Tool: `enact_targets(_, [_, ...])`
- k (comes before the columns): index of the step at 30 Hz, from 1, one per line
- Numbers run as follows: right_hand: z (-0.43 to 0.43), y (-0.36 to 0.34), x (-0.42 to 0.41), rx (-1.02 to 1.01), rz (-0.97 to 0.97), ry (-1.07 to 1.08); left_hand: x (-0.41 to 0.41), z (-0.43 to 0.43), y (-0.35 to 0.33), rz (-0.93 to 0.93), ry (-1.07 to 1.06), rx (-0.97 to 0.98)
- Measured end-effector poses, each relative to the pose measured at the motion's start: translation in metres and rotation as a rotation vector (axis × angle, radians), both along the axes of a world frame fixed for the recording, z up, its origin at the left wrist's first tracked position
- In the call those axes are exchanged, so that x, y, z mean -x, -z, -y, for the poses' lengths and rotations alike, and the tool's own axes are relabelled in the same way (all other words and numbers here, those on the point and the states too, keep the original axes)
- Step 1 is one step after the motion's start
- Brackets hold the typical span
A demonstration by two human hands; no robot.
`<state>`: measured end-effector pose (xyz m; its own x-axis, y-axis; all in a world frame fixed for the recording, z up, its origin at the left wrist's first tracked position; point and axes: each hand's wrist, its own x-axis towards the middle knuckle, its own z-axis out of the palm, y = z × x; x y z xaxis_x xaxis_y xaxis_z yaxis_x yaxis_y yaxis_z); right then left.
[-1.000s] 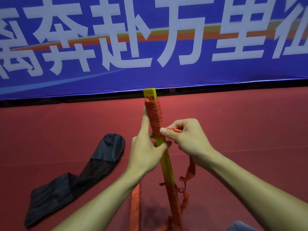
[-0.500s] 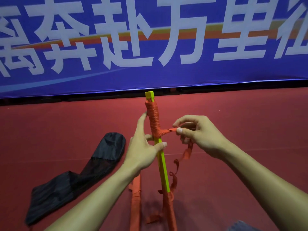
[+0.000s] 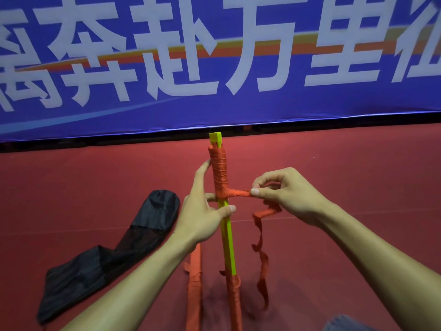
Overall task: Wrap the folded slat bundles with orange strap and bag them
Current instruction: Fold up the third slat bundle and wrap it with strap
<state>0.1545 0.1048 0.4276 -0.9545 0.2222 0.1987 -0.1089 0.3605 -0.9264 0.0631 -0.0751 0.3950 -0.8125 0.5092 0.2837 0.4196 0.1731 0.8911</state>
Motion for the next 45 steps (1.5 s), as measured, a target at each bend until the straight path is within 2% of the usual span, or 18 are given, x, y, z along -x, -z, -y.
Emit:
enact_targets(3, [-0.004,-0.001,-0.002,-0.066,0.003,0.019,0.001,0.001,0.0,0.011,0.005,0.005])
enact_targets(8, [-0.008,0.0,-0.003,0.047,0.039,-0.027,0.0,0.003,-0.002,-0.01,0.003,0.001])
enact_targets(14, [-0.001,0.0,0.003,-0.016,0.104,-0.016,-0.001,0.002,0.0,0.002,0.026,0.05])
enact_targets(21, [0.002,0.001,0.006,-0.34,-0.055,-0.007,0.0,0.0,-0.001,-0.002,0.009,0.056])
enact_targets(25, [-0.01,0.007,0.012,-0.56,-0.035,0.119,-0.001,0.0,0.0,0.008,0.007,0.054])
enact_targets(27, [-0.011,0.007,0.011,-0.592,-0.036,0.126,-0.002,0.001,0.0,0.004,0.019,0.058])
enact_targets(30, [-0.007,0.006,0.009,-0.501,-0.074,0.068,-0.002,0.001,-0.001,0.011,0.035,0.05])
enact_targets(32, [-0.001,0.005,0.005,-0.305,-0.057,0.035,-0.002,0.001,-0.001,0.027,0.057,0.035])
enact_targets(35, [0.008,0.006,0.006,0.054,0.071,0.017,0.0,0.0,-0.001,0.046,0.072,0.025])
enact_targets(37, [0.013,0.006,0.009,0.182,0.098,0.037,0.0,0.0,-0.001,0.096,0.091,0.008])
enact_targets(39, [0.015,0.005,0.009,0.167,0.066,0.038,-0.001,0.0,-0.002,0.158,0.129,-0.018])
enact_targets(42, [0.015,0.005,0.008,-0.041,0.001,0.063,-0.002,0.001,-0.004,0.205,0.186,-0.062])
enact_targets(45, [0.012,0.006,0.009,-0.058,-0.04,0.08,-0.003,0.002,-0.006,0.218,0.248,-0.091])
